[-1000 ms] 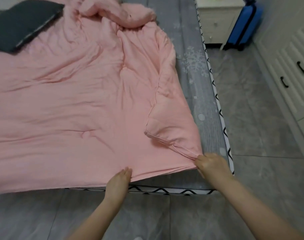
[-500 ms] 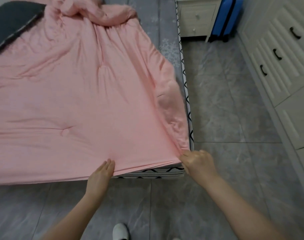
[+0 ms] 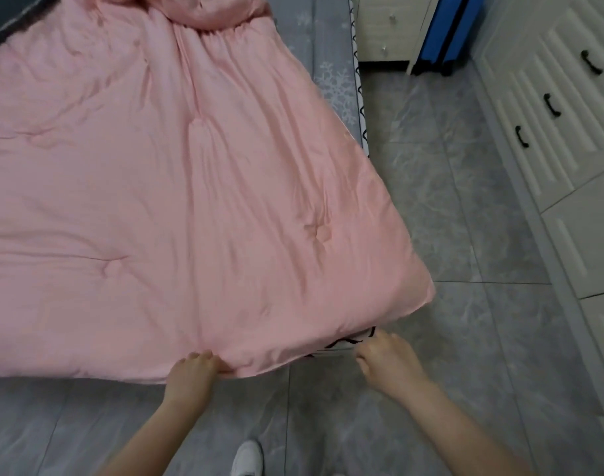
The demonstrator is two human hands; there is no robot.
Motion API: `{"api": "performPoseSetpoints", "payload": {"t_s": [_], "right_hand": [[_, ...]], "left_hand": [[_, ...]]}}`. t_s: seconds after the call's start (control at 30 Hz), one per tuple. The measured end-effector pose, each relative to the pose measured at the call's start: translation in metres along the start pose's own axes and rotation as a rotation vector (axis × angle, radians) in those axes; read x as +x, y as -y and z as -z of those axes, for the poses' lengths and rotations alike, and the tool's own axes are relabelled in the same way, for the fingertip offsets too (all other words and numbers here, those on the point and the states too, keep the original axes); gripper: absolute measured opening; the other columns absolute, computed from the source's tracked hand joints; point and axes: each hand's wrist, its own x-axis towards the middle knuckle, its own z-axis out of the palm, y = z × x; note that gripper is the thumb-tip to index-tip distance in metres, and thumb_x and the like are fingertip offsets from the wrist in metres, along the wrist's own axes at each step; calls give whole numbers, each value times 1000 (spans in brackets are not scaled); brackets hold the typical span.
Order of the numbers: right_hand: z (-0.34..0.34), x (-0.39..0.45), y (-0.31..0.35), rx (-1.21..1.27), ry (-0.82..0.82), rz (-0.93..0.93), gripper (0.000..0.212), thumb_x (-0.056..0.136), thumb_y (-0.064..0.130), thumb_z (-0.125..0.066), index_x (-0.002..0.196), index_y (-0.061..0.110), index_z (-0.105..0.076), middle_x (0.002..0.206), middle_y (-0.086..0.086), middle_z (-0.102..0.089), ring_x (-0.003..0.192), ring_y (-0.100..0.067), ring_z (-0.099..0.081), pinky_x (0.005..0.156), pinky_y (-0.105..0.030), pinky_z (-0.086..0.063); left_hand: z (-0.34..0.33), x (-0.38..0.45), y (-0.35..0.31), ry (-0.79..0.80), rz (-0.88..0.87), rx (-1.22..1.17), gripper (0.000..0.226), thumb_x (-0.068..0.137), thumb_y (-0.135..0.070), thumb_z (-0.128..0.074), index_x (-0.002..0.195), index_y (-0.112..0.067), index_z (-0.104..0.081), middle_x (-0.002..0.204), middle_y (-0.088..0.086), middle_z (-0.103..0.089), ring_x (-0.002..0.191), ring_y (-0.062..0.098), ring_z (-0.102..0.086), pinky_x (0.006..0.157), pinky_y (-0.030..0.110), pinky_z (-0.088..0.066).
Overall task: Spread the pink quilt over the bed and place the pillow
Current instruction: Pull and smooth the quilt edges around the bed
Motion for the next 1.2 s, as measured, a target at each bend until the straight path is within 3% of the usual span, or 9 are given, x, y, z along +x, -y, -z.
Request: {"api": "performPoseSetpoints", "payload": {"t_s": [0.1, 0.27, 0.37, 0.43, 0.6, 0.87, 0.93, 1.03, 1.2], "right_hand": [[-5, 5, -27, 289, -6, -292, 34, 79, 43, -42, 78, 19, -66, 82, -7, -70, 83, -30, -66, 68, -35, -50], [10, 35, -46, 794, -137, -807, 36, 90, 31, -56, 110, 2, -60, 113, -19, -66, 107, -34, -60, 85, -35, -44], [9, 63, -53, 1176, -210, -1052, 58, 87, 34, -61, 130, -3, -48, 131, -21, -55, 119, -35, -53, 98, -37, -41], [-3, 80, -59, 1411, -236, -1171, 75, 80, 44, -66, 136, 0, -41, 134, -17, -52, 115, -32, -55, 102, -42, -43], [-16, 111, -71, 1720, -530, -1437, 98, 64, 39, -81, 139, 7, -27, 139, -12, -45, 119, -26, -52, 100, -43, -45], [-13, 87, -90, 1795, -557, -1369, 78, 63, 22, -83, 130, 2, -46, 124, -8, -58, 104, -23, -59, 96, -42, -49], [-5, 61, -99, 1736, -565, -1282, 62, 71, 16, -77, 125, 2, -50, 115, -9, -59, 96, -22, -57, 92, -37, -49], [1, 30, -94, 1646, -591, -1139, 46, 75, 8, -73, 118, 2, -57, 105, -9, -62, 91, -19, -58, 80, -29, -46], [-22, -26, -91, 1652, -527, -1119, 43, 74, 4, -74, 115, 1, -58, 102, -10, -61, 91, -17, -57, 77, -27, -42]], "left_hand": [[14, 11, -10, -71, -87, -87, 30, 60, -53, -67, 69, -24, -67, 69, -3, -63, 58, 23, -59, 49, 30, -46], [39, 55, -44, -173, -191, -190, 69, 58, -69, -54, 109, -24, -60, 118, 2, -61, 102, 27, -61, 83, 37, -51], [36, 80, -62, -81, -244, -99, 99, 55, -81, -43, 138, -27, -39, 148, 2, -37, 134, 30, -38, 106, 53, -34], [24, 93, -72, -15, -268, -73, 109, 51, -85, -37, 143, -26, -30, 153, 3, -27, 138, 35, -29, 107, 60, -26], [-5, 101, -74, -25, -351, 37, 122, 40, -87, -46, 138, -16, -38, 142, 15, -44, 126, 45, -43, 91, 68, -38], [-9, 82, -114, -205, -382, -62, 108, 50, -34, -84, 143, -17, -30, 143, 9, -44, 129, 32, -44, 95, 55, -43], [-7, 80, -124, -258, -433, -68, 86, 60, -12, -70, 139, -18, -36, 144, 3, -44, 128, 30, -47, 96, 52, -44], [-10, 71, -121, -283, -475, -76, 72, 67, -10, -40, 138, -22, -35, 146, -7, -36, 132, 25, -38, 106, 45, -29], [-20, 31, -139, -244, -453, -241, 65, 72, -6, -37, 136, -22, -39, 142, -6, -41, 137, 18, -29, 112, 32, -16]]}}
